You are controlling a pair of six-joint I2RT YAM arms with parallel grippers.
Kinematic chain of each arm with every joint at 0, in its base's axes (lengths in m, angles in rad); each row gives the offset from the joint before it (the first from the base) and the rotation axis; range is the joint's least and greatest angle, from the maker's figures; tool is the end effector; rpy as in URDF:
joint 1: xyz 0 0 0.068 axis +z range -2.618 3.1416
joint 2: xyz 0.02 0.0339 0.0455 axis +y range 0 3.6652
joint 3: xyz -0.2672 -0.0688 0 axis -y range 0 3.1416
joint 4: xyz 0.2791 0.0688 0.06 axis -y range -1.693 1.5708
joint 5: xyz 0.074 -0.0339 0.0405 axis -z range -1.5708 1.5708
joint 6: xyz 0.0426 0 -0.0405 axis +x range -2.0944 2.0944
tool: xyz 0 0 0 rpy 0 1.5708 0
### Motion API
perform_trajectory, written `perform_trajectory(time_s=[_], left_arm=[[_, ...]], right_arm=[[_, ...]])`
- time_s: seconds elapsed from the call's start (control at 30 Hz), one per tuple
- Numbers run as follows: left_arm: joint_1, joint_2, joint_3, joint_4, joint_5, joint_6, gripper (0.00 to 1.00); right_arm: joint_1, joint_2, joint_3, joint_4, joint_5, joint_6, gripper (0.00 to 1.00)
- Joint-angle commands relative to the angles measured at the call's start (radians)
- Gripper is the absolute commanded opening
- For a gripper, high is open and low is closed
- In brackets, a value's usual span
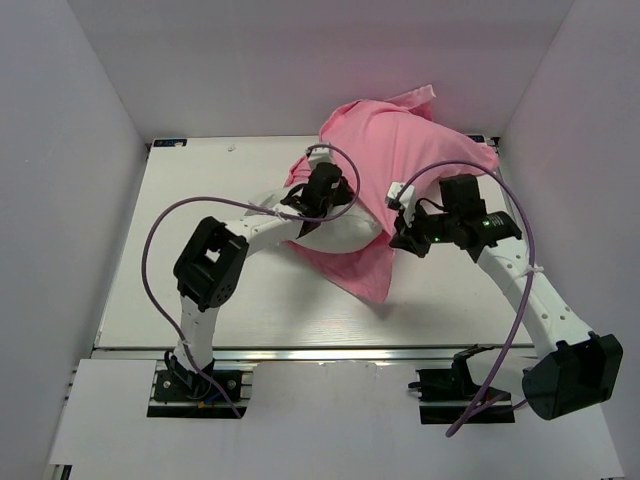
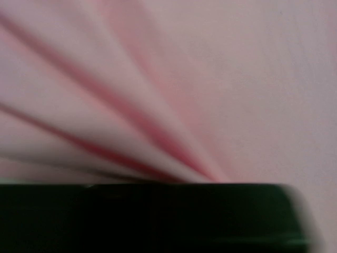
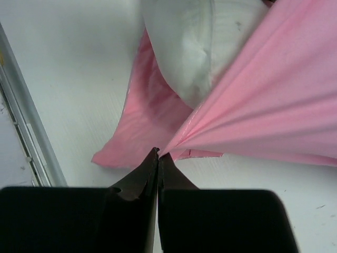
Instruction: Put the pillow into the pillowcase
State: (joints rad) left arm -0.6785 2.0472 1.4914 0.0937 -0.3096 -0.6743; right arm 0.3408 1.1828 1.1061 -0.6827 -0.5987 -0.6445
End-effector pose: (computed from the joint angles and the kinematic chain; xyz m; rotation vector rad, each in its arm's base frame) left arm 0.4082 -0.3124 0.2036 -0.1931 2.0431 -0.5431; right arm 0.2568 0.1165 0.3241 -1.3016 1.8061 0.5299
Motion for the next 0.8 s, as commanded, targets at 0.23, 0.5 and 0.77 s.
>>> perform_trajectory(time_s=[0.23,0.5,0.77], left_arm=[[0.073,-0.427,-0.416,0.132,0.221,0.154,0.97],[0.073,-0.884,-0.497,-0.213,0.095,0.237,0.98],[0.073,-1.131,-0.640,-0.547,0.058,-0.049,0.98]], right_arm=[[-0.025,0.003,0.168,-0.107,-0.073,0.038,0.60],[0.015,0.069,0.274,0.178,0.037,0.250,0.69],[0.297,0.247,0.251,0.434,0.557,0.327,0.89]])
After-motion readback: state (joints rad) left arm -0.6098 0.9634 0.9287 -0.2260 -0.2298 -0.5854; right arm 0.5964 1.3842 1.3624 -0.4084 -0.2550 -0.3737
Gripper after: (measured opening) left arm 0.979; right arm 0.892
